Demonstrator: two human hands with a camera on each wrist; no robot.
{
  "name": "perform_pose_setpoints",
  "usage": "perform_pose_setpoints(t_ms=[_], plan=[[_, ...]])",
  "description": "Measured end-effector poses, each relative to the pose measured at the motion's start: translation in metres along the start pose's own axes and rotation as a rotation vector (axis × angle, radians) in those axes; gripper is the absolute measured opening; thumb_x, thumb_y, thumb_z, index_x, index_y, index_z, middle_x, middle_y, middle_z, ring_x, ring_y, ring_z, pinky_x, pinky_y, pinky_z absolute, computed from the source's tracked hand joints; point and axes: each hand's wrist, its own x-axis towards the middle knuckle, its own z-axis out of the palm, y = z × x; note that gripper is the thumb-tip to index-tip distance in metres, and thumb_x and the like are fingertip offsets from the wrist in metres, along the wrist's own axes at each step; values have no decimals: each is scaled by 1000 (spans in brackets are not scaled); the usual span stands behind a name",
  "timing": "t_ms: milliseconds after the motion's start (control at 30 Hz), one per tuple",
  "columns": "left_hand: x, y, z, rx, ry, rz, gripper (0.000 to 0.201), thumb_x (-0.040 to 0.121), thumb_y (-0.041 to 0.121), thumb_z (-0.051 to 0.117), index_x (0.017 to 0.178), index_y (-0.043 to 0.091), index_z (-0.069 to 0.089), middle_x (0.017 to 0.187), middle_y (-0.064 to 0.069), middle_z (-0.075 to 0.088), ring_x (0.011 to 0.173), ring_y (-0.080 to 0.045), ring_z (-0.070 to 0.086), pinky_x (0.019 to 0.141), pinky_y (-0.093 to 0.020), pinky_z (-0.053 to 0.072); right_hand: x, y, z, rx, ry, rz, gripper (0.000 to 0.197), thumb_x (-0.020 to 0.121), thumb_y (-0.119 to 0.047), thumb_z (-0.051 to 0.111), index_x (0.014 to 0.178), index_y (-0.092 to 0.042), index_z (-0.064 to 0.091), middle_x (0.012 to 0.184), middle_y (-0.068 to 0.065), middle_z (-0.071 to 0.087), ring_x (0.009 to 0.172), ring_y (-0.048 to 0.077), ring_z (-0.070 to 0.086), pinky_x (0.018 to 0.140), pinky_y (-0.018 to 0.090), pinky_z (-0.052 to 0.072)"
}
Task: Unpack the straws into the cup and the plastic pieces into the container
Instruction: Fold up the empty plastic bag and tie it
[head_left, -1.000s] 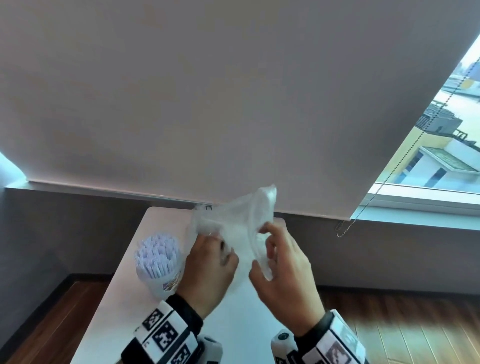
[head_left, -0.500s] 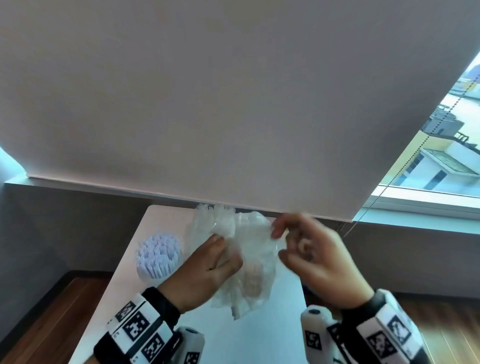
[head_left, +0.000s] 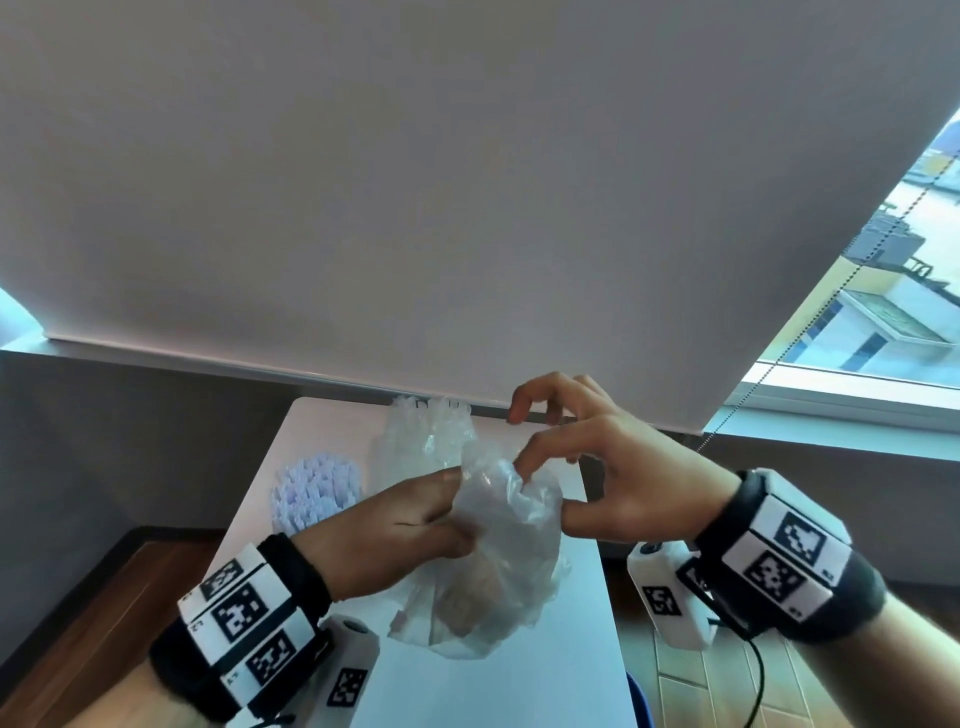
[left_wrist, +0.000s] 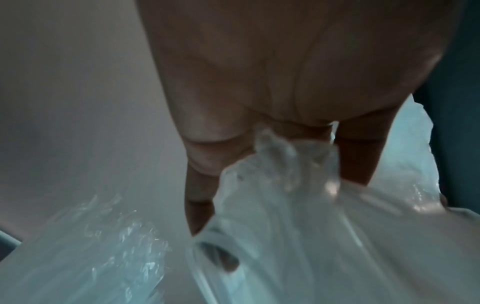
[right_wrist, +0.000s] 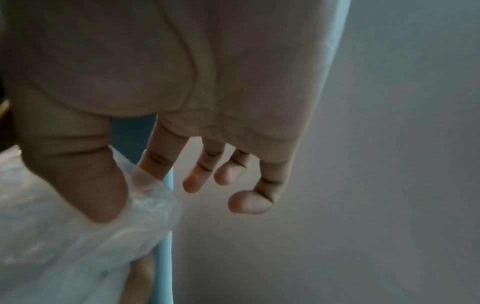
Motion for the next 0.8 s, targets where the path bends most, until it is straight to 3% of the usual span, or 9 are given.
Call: perform_pose_setpoints(t_ms=[67,233,300,367,433,533,633,733,800], plan=[[-4,0,-6,-48,16,0,41,87,10,51,120,34,60,121,15,65,114,-3,59,94,-17,45,-1,5,-5,13,60,3,18,66,-21,72,81,-32,71,119,-13,44,108,17,43,81,32,47],[-6,-9,-15,79,79,13,34,90,20,52,122,17,61,122,-9,59,115,-20,56,101,-41,41,-7,22,-5,141,109,103,21,68,-9,75,74,-27,68,115,-10,49,98,10,52,77,41,52],[-4,-10,-13,130,109,44,35,88,18,50,121,19,63,117,-4,61,113,-16,56,99,-38,42,-7,22,-2,341,82,185,23,69,-19,74,90,-26,67,125,-9,49,102,5,55,83,42,54],[-2,-10,-11,214,120,81,33,88,18,49,117,20,64,112,0,61,109,-14,56,96,-36,43,-5,18,6,524,50,261,60,65,-34,81,117,-25,55,134,-10,48,117,11,54,90,43,54],[0,-12,-8,271,134,82,28,88,21,48,112,19,63,105,0,59,102,-14,56,91,-37,44,0,11,17,504,42,301,82,61,-38,88,131,-34,45,131,-11,55,120,11,55,95,43,52],[1,-17,-6,292,216,79,31,86,42,51,102,18,61,97,7,56,92,-12,55,84,-33,46,11,2,24,331,123,304,51,68,-36,87,115,-33,66,105,-12,72,99,5,67,92,41,52],[-5,-25,-6,265,224,3,44,77,67,56,102,31,63,97,13,57,97,-6,57,85,-23,45,11,3,23,424,220,339,33,72,-33,85,101,-26,72,92,-10,74,79,4,69,80,38,55],[-7,-29,-2,187,232,-90,37,82,63,59,77,27,62,77,15,60,74,-2,58,70,-21,44,11,6,33,290,412,347,34,66,-29,89,94,-31,69,88,-17,69,77,0,64,77,28,51],[-4,-29,4,199,314,-128,46,93,47,57,60,20,42,55,12,40,54,-4,38,54,-21,29,14,4,43,134,567,329,44,63,-24,89,96,-33,63,86,-20,65,82,-5,59,77,15,46]])
